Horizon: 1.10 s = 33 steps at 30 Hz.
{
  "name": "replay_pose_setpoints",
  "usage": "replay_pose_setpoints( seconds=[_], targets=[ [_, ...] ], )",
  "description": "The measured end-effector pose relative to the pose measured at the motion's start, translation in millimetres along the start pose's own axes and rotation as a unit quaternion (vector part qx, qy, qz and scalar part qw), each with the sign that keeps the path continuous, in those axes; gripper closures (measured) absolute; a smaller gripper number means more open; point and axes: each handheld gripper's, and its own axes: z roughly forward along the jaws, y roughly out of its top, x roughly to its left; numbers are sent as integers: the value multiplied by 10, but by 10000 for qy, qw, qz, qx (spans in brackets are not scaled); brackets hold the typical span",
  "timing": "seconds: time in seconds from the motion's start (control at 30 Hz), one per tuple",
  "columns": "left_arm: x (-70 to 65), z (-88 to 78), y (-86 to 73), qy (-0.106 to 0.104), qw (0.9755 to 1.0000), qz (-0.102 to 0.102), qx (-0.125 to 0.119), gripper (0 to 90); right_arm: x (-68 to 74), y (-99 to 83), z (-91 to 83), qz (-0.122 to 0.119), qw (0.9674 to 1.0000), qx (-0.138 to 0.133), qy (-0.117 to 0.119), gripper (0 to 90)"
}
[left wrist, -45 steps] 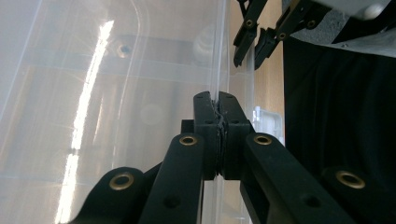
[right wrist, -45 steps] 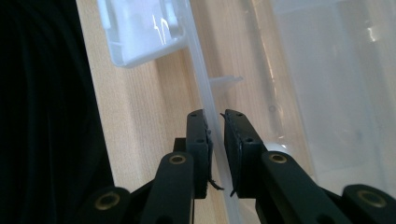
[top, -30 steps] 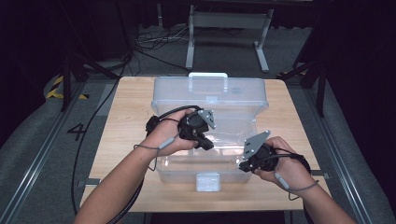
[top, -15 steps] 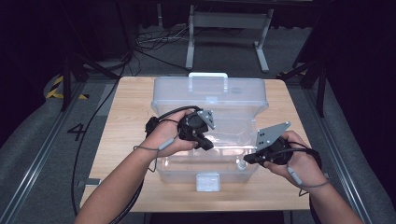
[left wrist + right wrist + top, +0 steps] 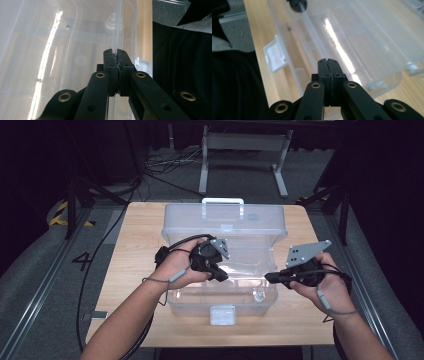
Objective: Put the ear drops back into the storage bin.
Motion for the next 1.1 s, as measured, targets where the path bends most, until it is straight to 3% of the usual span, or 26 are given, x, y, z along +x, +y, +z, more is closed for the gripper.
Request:
replay_pose_setpoints(
  seconds=[0.17, 0.33, 0.67, 1.1],
  targets=[
    [-16, 1, -11, 25, 10000, -22, -6, 881, -84, -31, -52, 262, 9986, -443, -100, 900],
    [-40, 1, -18, 107, 9999, 14, -13, 881, -150, -62, -101, 509, 9941, -934, -233, 900],
    [-43, 5, -32, 102, 9999, -2, -38, 880, -225, -101, -108, 722, 9886, -1278, -333, 900],
    [-62, 21, -76, 83, 9999, -40, -125, 878, -309, -150, -68, 1099, 9772, -1774, -400, 900]
  ],
)
